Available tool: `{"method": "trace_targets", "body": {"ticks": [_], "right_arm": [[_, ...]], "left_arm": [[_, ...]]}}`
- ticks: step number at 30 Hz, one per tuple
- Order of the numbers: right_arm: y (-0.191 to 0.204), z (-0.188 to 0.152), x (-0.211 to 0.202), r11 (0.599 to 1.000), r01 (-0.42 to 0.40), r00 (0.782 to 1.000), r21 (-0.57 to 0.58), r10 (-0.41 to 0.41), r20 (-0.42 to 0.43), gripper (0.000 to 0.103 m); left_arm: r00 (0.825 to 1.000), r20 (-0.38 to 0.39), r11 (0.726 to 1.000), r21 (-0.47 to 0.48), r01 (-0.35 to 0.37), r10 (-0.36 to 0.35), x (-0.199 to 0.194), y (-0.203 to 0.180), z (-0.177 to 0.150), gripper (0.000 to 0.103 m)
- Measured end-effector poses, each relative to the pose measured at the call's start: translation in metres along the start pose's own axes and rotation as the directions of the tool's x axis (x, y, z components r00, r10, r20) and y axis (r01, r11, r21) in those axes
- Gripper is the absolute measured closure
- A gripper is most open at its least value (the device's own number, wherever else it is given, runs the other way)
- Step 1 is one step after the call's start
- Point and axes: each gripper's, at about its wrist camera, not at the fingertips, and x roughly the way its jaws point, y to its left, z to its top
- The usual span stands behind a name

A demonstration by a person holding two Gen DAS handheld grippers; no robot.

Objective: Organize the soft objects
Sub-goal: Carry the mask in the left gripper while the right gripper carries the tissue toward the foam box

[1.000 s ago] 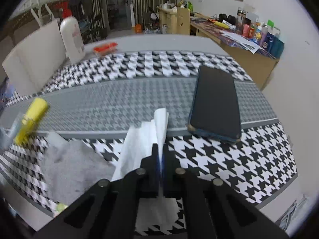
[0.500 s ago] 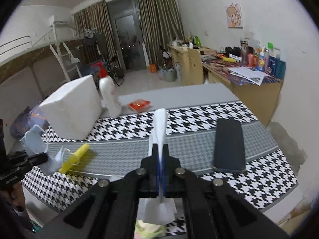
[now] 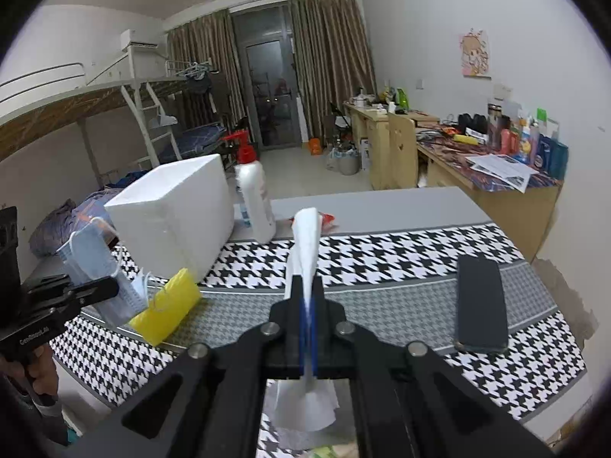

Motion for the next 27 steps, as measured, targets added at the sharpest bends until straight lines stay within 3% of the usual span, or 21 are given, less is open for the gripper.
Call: {"method": "trace_targets", "body": {"ticks": [9,27], "right_arm": [[0.017,0.005,0.0,1.0,-0.026,1.0,-0.015,0.026,0.014,0.099],[0.048,0.021,-0.008,0.997,-0.051,0.996,-0.063,0.056,0.074,0.099]], "left_arm": [[0.998,0.043,0.999,0.029,0.035,-0.037,-0.016,-0.009,0.018,0.099],[0.993,0.108,0.997,0.051,-0.053,0.047,-0.038,0.005,0.044,0.099]]}}
